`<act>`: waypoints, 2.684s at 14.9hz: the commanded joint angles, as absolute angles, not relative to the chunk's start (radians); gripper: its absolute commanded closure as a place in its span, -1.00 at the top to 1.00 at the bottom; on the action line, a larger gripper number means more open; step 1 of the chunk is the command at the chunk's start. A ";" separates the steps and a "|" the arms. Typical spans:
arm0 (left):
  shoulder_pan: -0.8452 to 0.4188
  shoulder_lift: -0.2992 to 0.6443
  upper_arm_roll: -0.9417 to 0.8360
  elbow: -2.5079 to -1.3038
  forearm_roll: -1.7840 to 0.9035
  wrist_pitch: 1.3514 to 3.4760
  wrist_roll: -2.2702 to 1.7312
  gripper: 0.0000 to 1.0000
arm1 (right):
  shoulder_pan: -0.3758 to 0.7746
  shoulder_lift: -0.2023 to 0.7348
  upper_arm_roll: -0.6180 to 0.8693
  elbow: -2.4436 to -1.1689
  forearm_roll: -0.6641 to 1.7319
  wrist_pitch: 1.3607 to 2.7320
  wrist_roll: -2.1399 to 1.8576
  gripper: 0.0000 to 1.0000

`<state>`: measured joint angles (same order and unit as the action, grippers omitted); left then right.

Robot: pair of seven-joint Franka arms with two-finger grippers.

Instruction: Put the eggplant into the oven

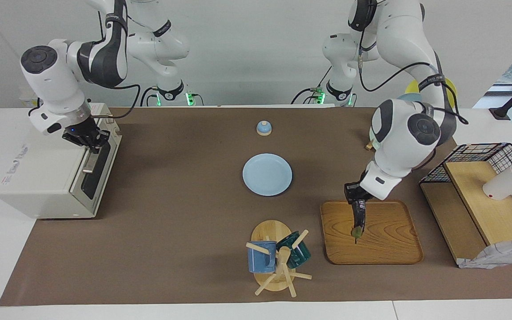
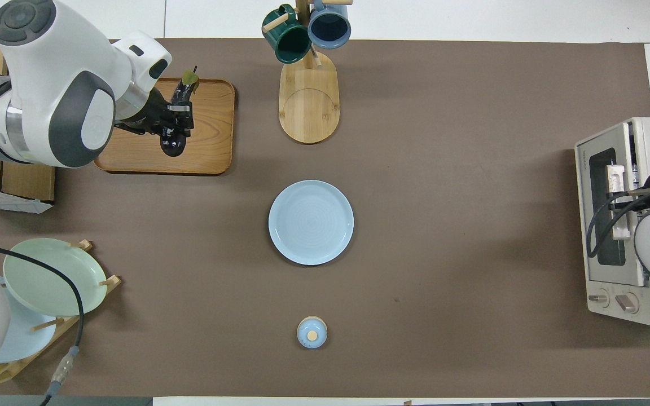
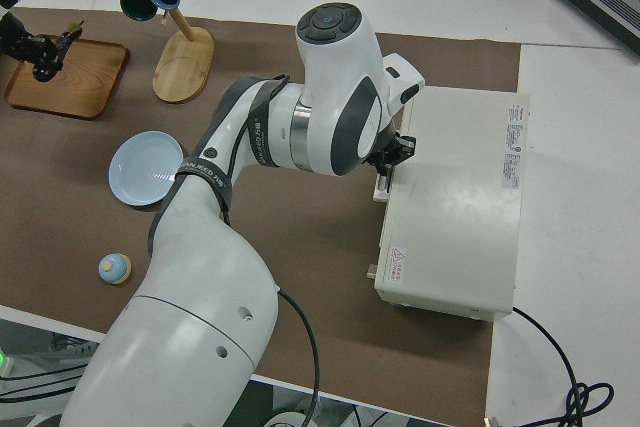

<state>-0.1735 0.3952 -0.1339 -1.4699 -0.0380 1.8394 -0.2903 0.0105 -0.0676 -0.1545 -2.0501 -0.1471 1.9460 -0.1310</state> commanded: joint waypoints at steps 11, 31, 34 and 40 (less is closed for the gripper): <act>-0.508 0.225 -0.118 -1.903 -0.103 2.193 -0.586 -1.00 | 0.074 0.049 -0.149 -2.176 -0.094 2.265 -0.140 -1.00; -0.586 0.246 -0.115 -2.019 -0.103 2.327 -0.621 1.00 | 0.164 0.172 -0.146 -2.220 0.000 2.425 -0.046 -1.00; -0.543 0.207 -0.112 -1.978 -0.101 2.220 -0.582 1.00 | 0.233 0.195 -0.126 -2.139 0.072 2.392 -0.009 -1.00; -0.303 0.175 -0.106 -1.735 -0.092 1.873 -0.352 1.00 | 0.368 0.215 -0.118 -1.930 0.061 2.148 0.115 -0.64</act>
<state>-0.3786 0.1729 -0.1022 -1.8173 -0.0860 1.9772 -0.4389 0.3189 0.1795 -0.1181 -2.0490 0.0540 2.2535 0.0456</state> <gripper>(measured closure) 0.000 0.841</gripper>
